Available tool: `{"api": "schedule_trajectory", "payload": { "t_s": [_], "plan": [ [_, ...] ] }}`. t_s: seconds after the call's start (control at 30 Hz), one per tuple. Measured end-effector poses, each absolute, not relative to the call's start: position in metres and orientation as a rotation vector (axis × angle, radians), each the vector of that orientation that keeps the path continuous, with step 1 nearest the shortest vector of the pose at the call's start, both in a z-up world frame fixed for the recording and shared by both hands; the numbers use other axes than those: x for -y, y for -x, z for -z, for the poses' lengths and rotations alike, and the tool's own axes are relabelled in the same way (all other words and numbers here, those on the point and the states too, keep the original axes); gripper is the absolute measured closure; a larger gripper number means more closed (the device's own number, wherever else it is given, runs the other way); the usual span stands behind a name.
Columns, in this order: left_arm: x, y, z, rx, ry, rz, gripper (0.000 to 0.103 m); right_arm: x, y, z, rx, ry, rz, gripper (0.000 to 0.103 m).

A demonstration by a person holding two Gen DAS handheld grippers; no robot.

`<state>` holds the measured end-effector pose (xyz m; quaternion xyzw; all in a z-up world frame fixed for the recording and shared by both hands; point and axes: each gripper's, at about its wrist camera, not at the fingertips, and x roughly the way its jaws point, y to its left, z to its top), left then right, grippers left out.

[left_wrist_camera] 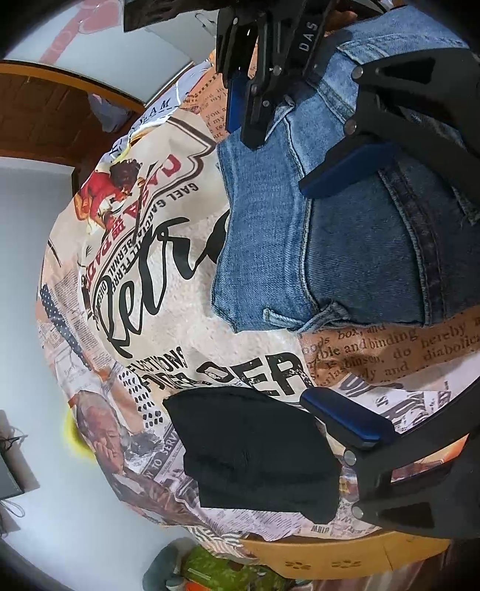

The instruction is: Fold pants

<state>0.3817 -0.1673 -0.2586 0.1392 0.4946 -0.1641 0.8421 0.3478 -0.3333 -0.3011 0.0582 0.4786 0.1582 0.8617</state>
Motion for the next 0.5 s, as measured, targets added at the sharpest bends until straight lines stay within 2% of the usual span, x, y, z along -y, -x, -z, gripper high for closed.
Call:
{"api": "schedule_trajectory", "payload": {
  "t_s": [0.1,0.37,0.5],
  "plan": [
    [0.164,-0.382,0.252,-1.047,-0.271,0.339,0.0,0.332,-0.342,0.292,-0.983,-0.035,-0.248,0.082],
    [0.141,-0.361,0.208,-0.981,-0.234,0.28,0.0,0.344,-0.31,0.256,-0.944,-0.031,-0.256,0.08],
    [0.129,-0.345,0.188,-0.927,-0.223,0.278,0.0,0.34,-0.29,0.238,-0.887,-0.035,-0.267,0.057]
  ]
}}
